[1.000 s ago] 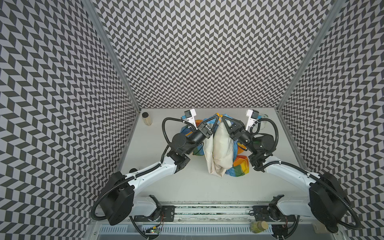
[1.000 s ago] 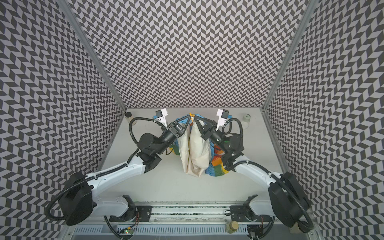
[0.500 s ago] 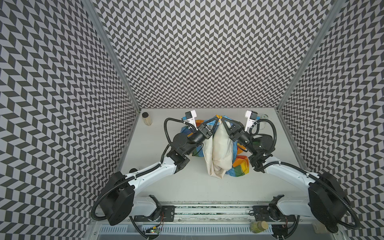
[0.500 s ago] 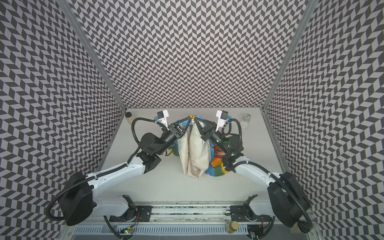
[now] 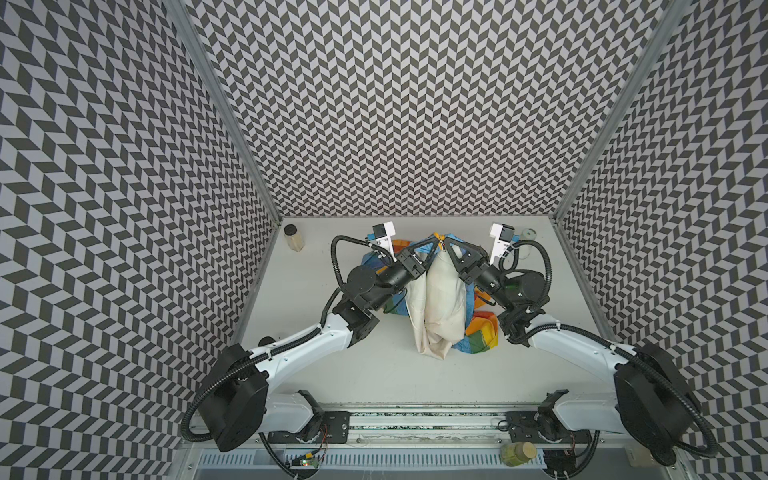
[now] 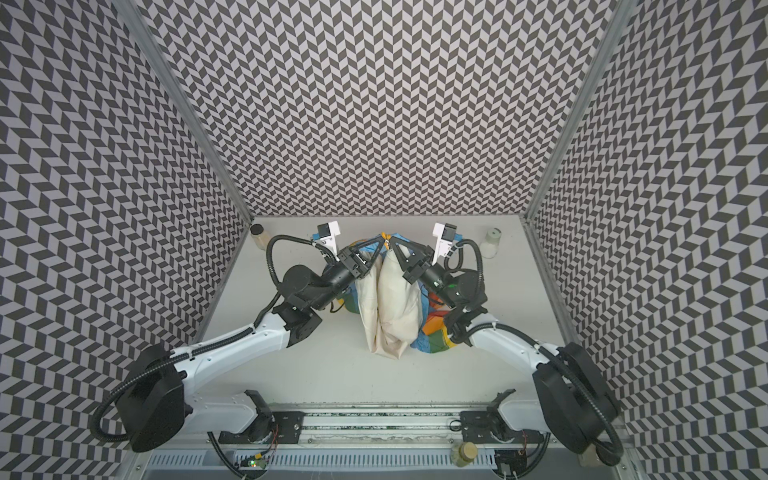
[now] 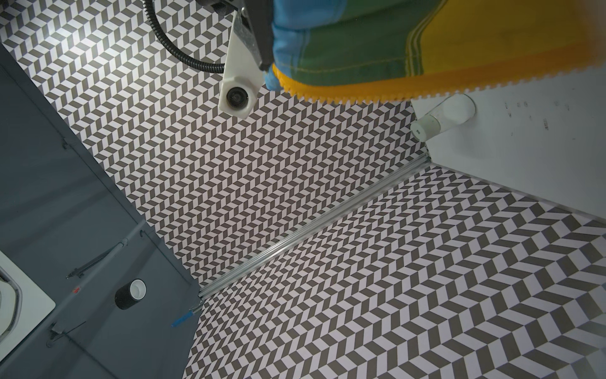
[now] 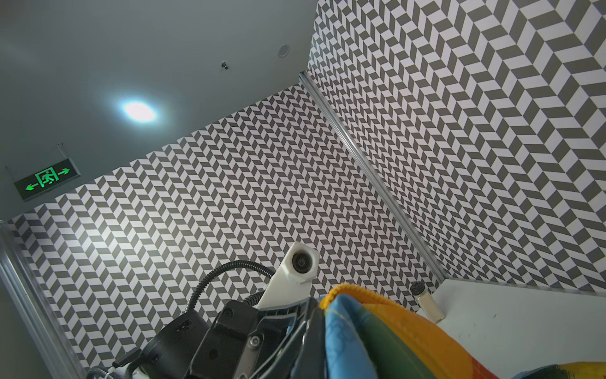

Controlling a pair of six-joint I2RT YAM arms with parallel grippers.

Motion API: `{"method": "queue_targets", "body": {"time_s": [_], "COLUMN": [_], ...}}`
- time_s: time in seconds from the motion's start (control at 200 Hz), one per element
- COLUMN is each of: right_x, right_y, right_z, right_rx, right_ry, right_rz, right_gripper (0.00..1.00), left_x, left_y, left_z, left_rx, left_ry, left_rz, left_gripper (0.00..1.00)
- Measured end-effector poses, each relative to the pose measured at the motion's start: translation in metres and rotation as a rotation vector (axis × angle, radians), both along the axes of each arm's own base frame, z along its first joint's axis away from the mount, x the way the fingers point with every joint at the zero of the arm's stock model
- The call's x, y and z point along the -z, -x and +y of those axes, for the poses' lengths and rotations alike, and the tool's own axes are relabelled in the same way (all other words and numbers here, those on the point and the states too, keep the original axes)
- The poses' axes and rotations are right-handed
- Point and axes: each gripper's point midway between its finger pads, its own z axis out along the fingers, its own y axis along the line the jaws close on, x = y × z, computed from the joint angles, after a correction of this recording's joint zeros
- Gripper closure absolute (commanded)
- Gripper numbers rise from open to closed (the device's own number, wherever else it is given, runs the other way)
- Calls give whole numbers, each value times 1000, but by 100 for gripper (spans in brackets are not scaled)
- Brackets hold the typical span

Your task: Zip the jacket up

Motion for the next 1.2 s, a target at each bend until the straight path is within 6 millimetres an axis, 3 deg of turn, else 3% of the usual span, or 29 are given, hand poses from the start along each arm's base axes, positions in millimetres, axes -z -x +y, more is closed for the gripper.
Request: {"method": "queue_targets", "body": {"time_s": [0.115, 0.245, 0.406, 0.506, 0.606, 0.701, 0.771, 0.841, 0.941, 1.016, 1.062, 1.152, 1.197], "right_x": [5, 12, 19, 9, -19, -59, -95, -129, -153, -142, -120, -66, -27], "right_y": [-5, -22, -75, -114, -147, -160, -156, -141, -117, -106, -103, -101, -105], "right_z": [-2, -14, -30, -44, -61, -73, -77, -75, -69, -63, -59, -53, -51], "right_rx": [17, 65, 143, 195, 243, 271, 272, 258, 226, 196, 181, 171, 176], "right_ry": [16, 32, 55, 50, 37, 22, 11, 6, 15, 35, 49, 71, 93], "right_rz": [11, 33, 71, 67, 24, -53, -139, -236, -332, -338, -309, -219, -135], "right_gripper": [100, 100, 100, 100, 100, 100, 100, 100, 100, 100, 100, 100, 100], "left_x": [5, 12, 20, 8, -22, -63, -101, -137, -155, -144, -127, -71, -32], "left_y": [-5, -25, -85, -128, -164, -180, -176, -159, -136, -123, -118, -117, -120], "left_z": [-2, -13, -33, -49, -63, -74, -76, -71, -65, -60, -57, -55, -55], "left_rx": [2, 31, 62, 87, 116, 138, 148, 158, 175, 170, 166, 172, 174], "left_ry": [-22, -58, -109, -131, -154, -192, -202, -202, -224, -258, -278, -320, -339], "left_rz": [19, 50, 102, 95, 38, -60, -156, -252, -315, -305, -273, -172, -100], "left_gripper": [100, 100, 100, 100, 100, 100, 100, 100, 100, 100, 100, 100, 100]}}
